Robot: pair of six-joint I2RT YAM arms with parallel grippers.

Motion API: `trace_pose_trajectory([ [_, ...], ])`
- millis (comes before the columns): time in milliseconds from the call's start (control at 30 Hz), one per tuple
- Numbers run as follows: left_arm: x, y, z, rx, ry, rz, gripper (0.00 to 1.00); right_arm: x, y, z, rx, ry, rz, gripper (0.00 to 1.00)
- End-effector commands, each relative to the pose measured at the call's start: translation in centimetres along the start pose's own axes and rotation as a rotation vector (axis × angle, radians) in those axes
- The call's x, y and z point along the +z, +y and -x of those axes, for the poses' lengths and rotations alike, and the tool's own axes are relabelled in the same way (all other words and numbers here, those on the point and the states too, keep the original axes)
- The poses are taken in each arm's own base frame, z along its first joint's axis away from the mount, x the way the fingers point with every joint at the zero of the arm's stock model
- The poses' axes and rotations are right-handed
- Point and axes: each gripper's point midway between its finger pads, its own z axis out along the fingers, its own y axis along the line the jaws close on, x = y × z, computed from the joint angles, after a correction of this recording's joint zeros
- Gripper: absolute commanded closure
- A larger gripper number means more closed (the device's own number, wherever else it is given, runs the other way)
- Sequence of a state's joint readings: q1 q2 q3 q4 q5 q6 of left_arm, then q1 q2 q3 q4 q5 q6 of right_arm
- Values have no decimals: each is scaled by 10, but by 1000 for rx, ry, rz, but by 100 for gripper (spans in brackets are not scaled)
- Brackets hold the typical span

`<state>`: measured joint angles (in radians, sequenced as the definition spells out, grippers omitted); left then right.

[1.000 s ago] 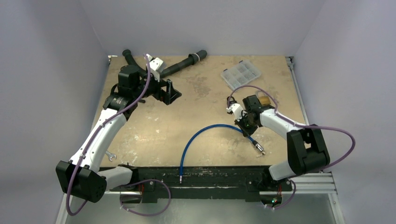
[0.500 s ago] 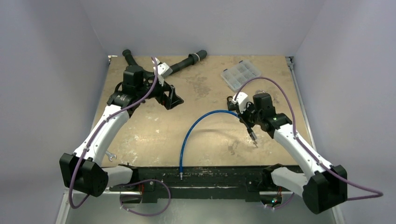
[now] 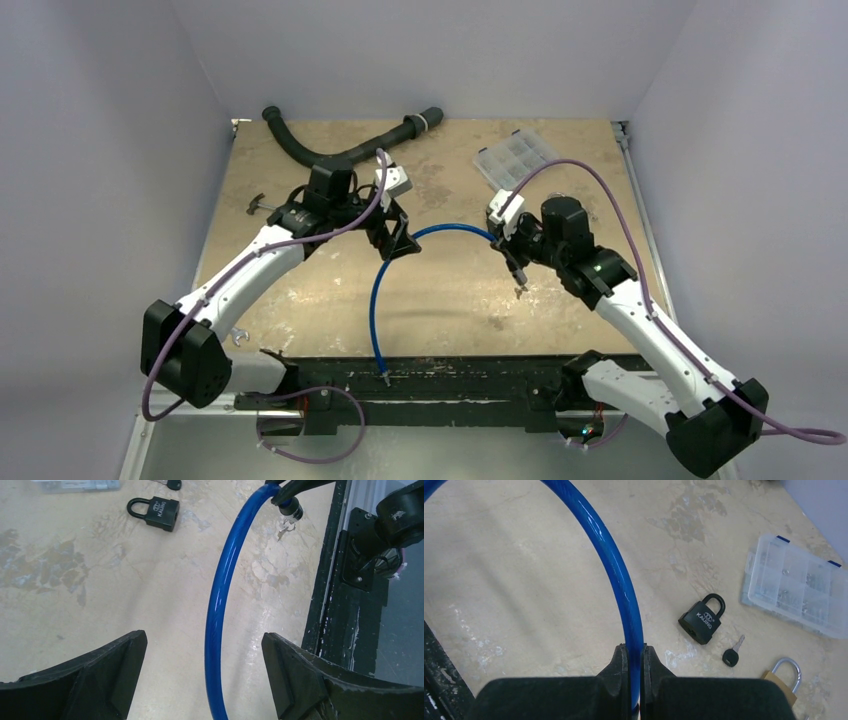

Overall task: Lock with the key
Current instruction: Pick up the lock from the center of the board.

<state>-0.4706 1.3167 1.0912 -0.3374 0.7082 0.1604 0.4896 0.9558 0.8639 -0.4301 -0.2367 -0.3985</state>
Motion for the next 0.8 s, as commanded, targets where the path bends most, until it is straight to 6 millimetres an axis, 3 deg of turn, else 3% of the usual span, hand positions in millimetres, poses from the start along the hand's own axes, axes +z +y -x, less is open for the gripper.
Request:
trace_pose_trajectory([
  [0,10,-10,13,53,-31,-56,9,-15,-9,61,5,-182,-23,100],
  [200,19,-6,9,26,-12,-39,16,-16,-7,70,-4,-217,-16,100],
  [267,22,-6,11,24,-16,-39,24,-17,-6,73,-8,-229,-9,100],
  [400,21,-9,17,32,-19,-53,54,-16,-2,75,-12,-233,11,100],
  [533,11,-15,29,46,-16,-56,100,-17,13,79,9,-243,101,100],
  [633,-3,-20,36,88,3,-55,100,-20,25,85,40,-262,167,99],
  [700,-14,-26,42,158,1,-61,100,-21,28,89,56,-265,191,79],
  [767,-25,-31,51,221,-18,-55,100,-25,30,93,63,-264,207,51],
])
